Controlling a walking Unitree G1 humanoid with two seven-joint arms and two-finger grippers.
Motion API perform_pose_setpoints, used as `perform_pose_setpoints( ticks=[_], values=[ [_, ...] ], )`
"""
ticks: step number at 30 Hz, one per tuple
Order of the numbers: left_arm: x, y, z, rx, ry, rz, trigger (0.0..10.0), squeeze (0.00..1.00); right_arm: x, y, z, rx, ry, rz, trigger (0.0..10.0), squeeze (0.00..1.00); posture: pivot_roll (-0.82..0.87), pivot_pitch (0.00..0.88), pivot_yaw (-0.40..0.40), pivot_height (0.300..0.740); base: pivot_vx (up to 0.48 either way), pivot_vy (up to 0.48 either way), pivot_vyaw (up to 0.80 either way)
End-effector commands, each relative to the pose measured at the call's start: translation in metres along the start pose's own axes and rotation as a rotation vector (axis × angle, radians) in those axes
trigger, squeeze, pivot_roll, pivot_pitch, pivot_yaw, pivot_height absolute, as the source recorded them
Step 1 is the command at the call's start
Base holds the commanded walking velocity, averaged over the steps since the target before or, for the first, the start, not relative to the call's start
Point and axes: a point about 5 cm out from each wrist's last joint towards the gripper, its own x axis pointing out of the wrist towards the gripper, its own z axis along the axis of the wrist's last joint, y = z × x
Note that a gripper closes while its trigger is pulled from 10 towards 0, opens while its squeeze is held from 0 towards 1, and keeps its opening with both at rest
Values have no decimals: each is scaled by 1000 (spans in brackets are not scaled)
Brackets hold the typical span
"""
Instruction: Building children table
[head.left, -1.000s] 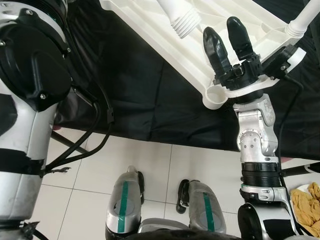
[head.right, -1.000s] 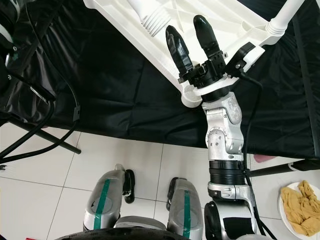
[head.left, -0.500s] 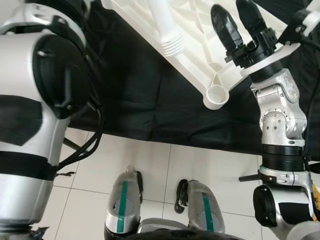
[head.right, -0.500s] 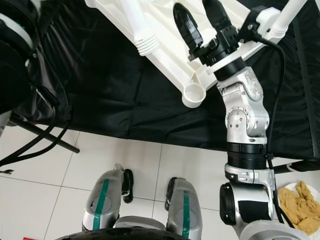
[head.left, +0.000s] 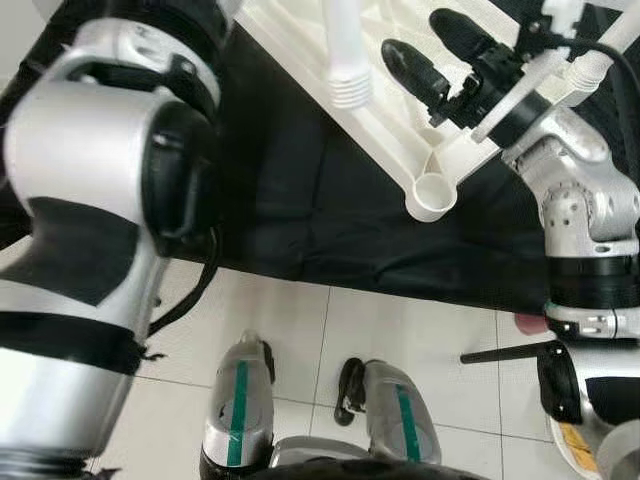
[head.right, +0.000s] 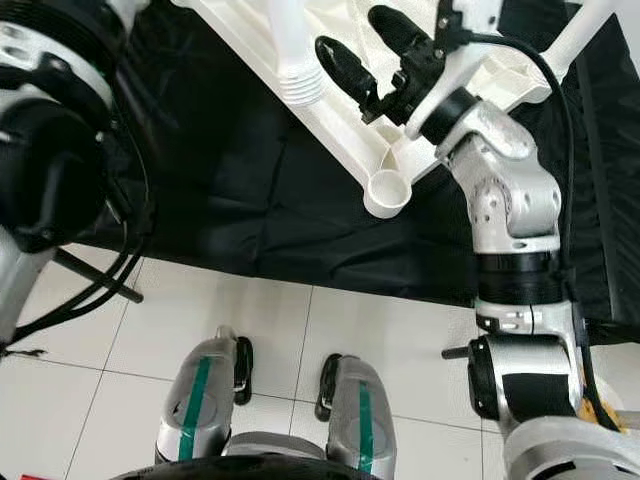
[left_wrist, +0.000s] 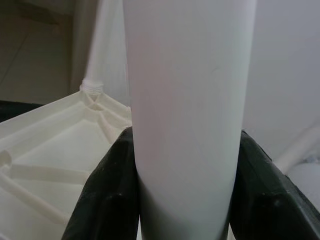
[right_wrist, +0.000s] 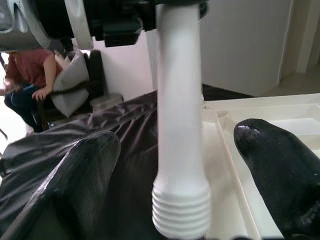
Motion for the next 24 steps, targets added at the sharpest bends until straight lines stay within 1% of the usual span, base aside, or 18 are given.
perform_pose_setpoints(
  ticks=[1,4,5,6,11,12,15,17,19,20,21,24],
  values=[
    [-3,-22,1,50,-7,-372,10000,0,0,-3,-4,-8,48,0,10000,0,62,0,-55,740,0,0,0],
    [-1,-32,-4,63,2,-411,10000,0,4,-6,-3,-11,75,-2,10000,0,59,1,-52,740,0,0,0],
    [0,-38,-5,68,7,-432,10000,0,7,-9,-2,-9,92,-8,10000,0,57,2,-53,740,0,0,0],
    [0,-38,-5,68,7,-432,10000,0,7,-9,-2,-9,92,-8,10000,0,57,2,-53,740,0,0,0],
    [1,-55,-9,90,7,-496,10000,0,14,-15,-3,-29,132,-22,10000,0,55,9,-52,740,0,0,0],
    [1,-55,-9,90,7,-496,10000,0,14,-15,-3,-29,132,-22,10000,0,55,9,-52,740,0,0,0],
    [0,-63,-9,90,9,-527,10000,0,19,-19,-5,-47,161,-25,10000,0,52,11,-51,740,0,0,0],
    [0,-65,-10,91,9,-535,10000,0,21,-20,-6,-48,170,-24,10000,0,52,11,-51,740,0,0,0],
    [-1,-73,-10,103,10,-567,10000,0,24,-22,-8,-52,188,-22,10000,0,53,11,-53,740,0,0,0],
    [-1,-73,-10,103,10,-567,10000,0,24,-22,-8,-52,188,-22,10000,0,53,11,-53,740,0,0,0],
    [-2,-77,-11,107,12,-584,10000,0,27,-25,-8,-56,195,-27,10000,0,53,9,-54,740,0,0,0],
    [-3,-82,-13,105,15,-597,10000,0,30,-28,-6,-51,190,-37,10000,0,52,9,-54,740,0,0,0]
  ],
)
